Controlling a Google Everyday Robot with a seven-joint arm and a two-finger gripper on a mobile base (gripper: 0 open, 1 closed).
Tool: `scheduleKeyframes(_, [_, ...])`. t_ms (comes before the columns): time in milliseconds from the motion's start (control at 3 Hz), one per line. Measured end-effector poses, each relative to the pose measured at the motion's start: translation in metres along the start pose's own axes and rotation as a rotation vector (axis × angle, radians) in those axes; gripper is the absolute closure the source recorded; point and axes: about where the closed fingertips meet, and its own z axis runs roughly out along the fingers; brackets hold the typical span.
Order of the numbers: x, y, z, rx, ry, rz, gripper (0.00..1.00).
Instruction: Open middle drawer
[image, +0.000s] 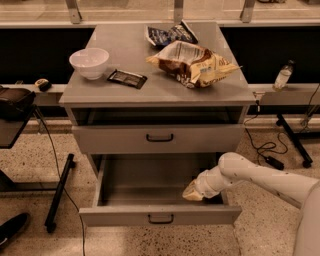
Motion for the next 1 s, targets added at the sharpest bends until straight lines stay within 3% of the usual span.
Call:
scheduleKeyframes(333, [0.001,0.037,0.007,-0.082,-0.073,0.054,1.00])
scheduleKeyframes(667, [0.001,0.038,0.007,-0.082,-0.073,0.054,1.00])
scheduleKeyframes(1000, [0.004,0.052,0.010,-0.139,-0.116,0.048,1.00])
